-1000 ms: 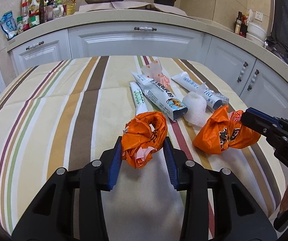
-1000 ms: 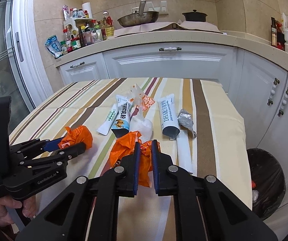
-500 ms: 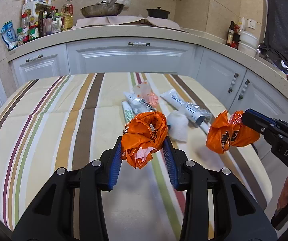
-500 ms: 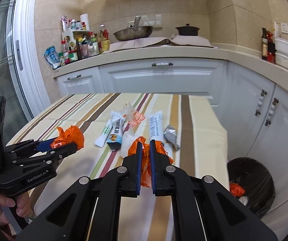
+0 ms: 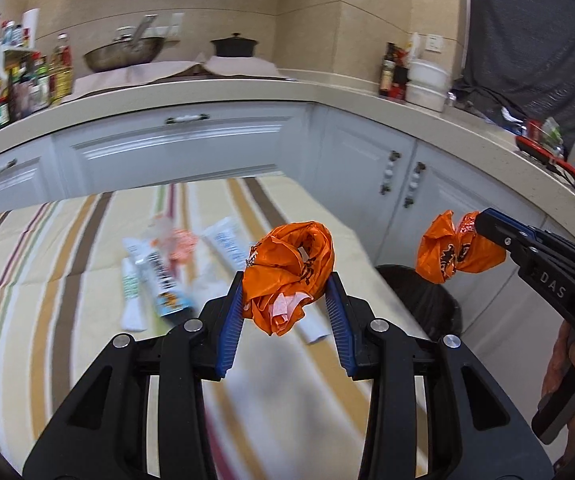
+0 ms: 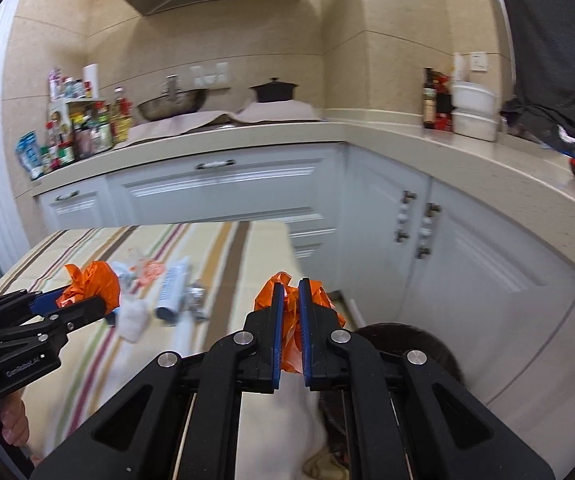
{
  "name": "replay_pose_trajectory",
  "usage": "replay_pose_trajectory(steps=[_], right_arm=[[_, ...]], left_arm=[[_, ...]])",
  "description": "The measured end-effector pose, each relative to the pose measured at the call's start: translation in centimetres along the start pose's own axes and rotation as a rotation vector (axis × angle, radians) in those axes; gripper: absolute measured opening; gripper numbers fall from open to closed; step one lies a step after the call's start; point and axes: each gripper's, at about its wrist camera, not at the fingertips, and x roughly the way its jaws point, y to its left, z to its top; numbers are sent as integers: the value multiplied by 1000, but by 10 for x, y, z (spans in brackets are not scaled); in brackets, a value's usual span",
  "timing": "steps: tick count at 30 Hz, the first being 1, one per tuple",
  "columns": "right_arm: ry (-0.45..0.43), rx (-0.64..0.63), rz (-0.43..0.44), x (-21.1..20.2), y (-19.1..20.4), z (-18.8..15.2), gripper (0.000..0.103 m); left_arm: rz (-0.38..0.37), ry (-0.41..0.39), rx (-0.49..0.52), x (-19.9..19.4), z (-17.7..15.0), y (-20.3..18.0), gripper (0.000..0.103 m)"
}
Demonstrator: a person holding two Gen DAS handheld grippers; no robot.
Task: Collect trash
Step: 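Carry both orange bags over the bin and open both tools to drop them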
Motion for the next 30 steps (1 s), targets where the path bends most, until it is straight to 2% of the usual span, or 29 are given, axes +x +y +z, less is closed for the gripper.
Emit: replay_pose_trajectory(steps=[10,17,22,24,25,26,27,30], right_arm=[[1,70,-132,14,-81,-11,8],[9,106,-162,33,-122,-17,8],[8,132,-174,45,-146,-23,9],[21,148,-176,51,-154,-26,14],[22,155,-179,52,-156,-27,19],[24,163,-181,53,-158,-29,29],[26,167,-184,53,-159,-29,34],[28,172,-190,52,-160,-31,36]], left_arm=[[-116,31,115,64,19,-101,38],[-129,95,150,116,20,-152,38],[-125,146,155,143,20,-170,39],[-124,173,132,153,19,-172,41],[-123,182,126,155,19,-172,45],[-117,182,124,157,19,-172,51],[-111,175,123,156,18,-172,53],[-103,166,128,154,18,-170,55]])
